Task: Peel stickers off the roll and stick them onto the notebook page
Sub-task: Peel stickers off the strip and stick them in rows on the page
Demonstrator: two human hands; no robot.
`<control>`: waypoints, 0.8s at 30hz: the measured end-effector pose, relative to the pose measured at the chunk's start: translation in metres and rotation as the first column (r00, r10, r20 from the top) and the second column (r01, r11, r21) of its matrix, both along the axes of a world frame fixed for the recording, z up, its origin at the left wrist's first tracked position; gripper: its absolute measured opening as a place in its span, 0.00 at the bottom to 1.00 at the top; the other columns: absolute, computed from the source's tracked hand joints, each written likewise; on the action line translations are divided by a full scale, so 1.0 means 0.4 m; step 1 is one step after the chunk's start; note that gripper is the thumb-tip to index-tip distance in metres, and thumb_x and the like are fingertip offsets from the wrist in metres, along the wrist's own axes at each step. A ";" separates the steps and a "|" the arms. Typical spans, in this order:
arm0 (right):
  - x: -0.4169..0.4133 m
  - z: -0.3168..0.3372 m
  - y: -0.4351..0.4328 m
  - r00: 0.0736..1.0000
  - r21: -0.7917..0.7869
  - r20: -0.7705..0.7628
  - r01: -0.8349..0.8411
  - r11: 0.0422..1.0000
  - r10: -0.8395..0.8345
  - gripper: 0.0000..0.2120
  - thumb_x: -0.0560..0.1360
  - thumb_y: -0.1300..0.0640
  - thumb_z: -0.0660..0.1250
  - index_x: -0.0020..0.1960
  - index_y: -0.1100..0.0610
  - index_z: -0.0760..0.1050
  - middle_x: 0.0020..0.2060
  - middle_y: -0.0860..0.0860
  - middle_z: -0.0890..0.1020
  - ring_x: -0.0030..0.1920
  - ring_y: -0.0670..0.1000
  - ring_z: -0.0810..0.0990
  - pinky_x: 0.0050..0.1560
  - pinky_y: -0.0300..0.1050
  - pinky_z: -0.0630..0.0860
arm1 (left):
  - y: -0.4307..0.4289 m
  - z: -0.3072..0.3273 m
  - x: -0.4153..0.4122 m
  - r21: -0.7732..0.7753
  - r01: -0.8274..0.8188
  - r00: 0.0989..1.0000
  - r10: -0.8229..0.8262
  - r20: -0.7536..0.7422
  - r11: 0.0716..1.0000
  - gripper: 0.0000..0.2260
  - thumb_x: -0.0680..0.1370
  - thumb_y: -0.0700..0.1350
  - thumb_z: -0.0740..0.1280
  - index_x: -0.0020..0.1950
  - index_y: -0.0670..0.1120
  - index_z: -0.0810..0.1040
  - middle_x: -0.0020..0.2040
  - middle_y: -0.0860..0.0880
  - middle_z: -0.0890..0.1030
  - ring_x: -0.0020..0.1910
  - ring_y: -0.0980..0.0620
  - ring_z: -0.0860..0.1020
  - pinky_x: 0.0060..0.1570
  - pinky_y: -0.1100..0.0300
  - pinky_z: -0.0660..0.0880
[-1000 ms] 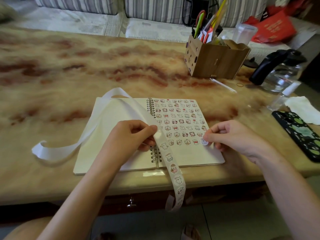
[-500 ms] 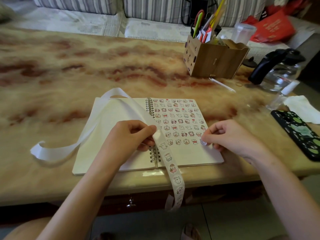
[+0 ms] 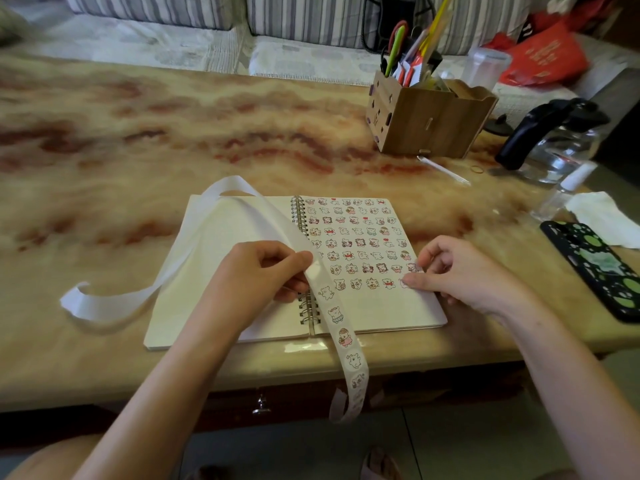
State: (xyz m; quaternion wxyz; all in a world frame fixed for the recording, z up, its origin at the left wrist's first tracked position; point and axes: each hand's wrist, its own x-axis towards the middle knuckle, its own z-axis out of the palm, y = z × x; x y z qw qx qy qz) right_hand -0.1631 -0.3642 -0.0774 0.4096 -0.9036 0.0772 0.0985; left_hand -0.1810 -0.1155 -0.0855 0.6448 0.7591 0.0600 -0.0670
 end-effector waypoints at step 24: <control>0.005 0.001 0.002 0.999 -0.016 -0.038 0.007 1.000 -0.008 0.10 0.70 0.57 0.74 0.44 0.57 0.74 0.32 0.51 0.75 0.27 0.46 0.70 0.26 0.38 0.66 | 0.000 -0.006 0.002 0.021 0.004 1.000 -0.005 0.014 1.000 0.09 0.75 0.43 0.70 0.38 0.38 0.81 0.33 0.43 0.84 0.32 0.51 0.81 0.40 0.60 0.80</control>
